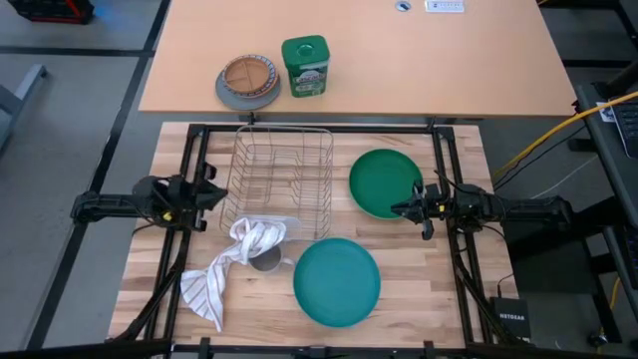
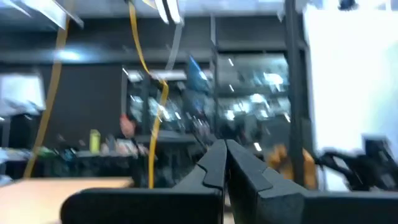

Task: Sort dishes
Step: Put the blue plate into the gray dish rack

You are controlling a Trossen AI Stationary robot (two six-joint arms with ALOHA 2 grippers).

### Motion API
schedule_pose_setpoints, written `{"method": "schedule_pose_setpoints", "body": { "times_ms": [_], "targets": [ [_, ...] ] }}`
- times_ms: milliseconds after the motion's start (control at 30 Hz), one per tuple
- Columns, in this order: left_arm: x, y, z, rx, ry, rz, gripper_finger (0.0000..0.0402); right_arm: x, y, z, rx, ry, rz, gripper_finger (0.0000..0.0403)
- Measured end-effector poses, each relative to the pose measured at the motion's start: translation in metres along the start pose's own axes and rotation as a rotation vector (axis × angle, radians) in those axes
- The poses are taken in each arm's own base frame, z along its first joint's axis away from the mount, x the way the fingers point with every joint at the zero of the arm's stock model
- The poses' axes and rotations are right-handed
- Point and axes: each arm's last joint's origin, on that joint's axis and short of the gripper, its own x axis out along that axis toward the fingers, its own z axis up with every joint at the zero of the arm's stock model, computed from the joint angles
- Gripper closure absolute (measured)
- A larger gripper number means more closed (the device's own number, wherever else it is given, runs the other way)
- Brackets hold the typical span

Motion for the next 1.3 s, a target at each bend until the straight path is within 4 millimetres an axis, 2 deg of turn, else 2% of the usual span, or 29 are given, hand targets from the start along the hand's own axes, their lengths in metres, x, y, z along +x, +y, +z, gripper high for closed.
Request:
{"method": "schedule_pose_setpoints", "body": {
  "times_ms": [200, 367, 633, 800, 967, 1167, 1300],
  "targets": [
    [0.006, 0.000, -0.007, -0.085, 0.078, 0.038, 0.0402, 0.000, 0.000, 0.000, 0.001, -0.006, -0.003, 0.0356],
    [0.030, -0.004, -0.006, -0.113, 0.214, 0.018, 0.0402, 0.000, 0.000, 0.001, 0.001, -0.014, -0.014, 0.0356],
    [0.105, -0.022, -0.005, 0.007, 0.413, -0.073, 0.0402, 0.000, 0.000, 0.001, 0.001, -0.016, -0.014, 0.0356],
    [0.153, -0.040, -0.019, 0.195, 0.516, -0.170, 0.0402, 0.000, 0.000, 0.001, 0.001, -0.016, -0.014, 0.0356],
    [0.188, -0.063, -0.036, 0.266, 0.555, -0.259, 0.0402, 0.000, 0.000, 0.001, 0.001, -0.016, -0.014, 0.0356],
    [0.196, -0.093, -0.056, 0.269, 0.629, -0.358, 0.0402, 0.000, 0.000, 0.001, 0.002, -0.013, -0.015, 0.0356],
    [0.197, -0.103, -0.059, 0.109, 0.709, -0.337, 0.0402, 0.000, 0.000, 0.001, 0.002, -0.013, -0.015, 0.0356]
  ]
}}
